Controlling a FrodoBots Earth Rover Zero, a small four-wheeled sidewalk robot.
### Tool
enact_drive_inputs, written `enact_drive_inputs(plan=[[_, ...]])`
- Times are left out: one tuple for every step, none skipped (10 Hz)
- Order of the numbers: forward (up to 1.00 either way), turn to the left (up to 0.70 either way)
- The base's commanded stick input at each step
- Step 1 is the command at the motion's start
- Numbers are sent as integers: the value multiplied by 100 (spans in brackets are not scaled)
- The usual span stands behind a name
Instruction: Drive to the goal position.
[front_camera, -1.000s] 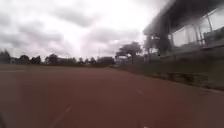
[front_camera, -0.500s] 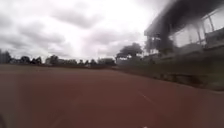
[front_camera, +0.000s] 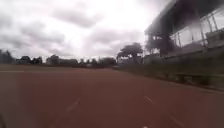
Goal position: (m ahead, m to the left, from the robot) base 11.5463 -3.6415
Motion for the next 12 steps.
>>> enact_drive_inputs(plan=[[70,0],[70,0],[70,0],[70,0],[70,0],[70,0],[70,0],[70,0],[70,0],[70,0],[70,0],[70,0]])
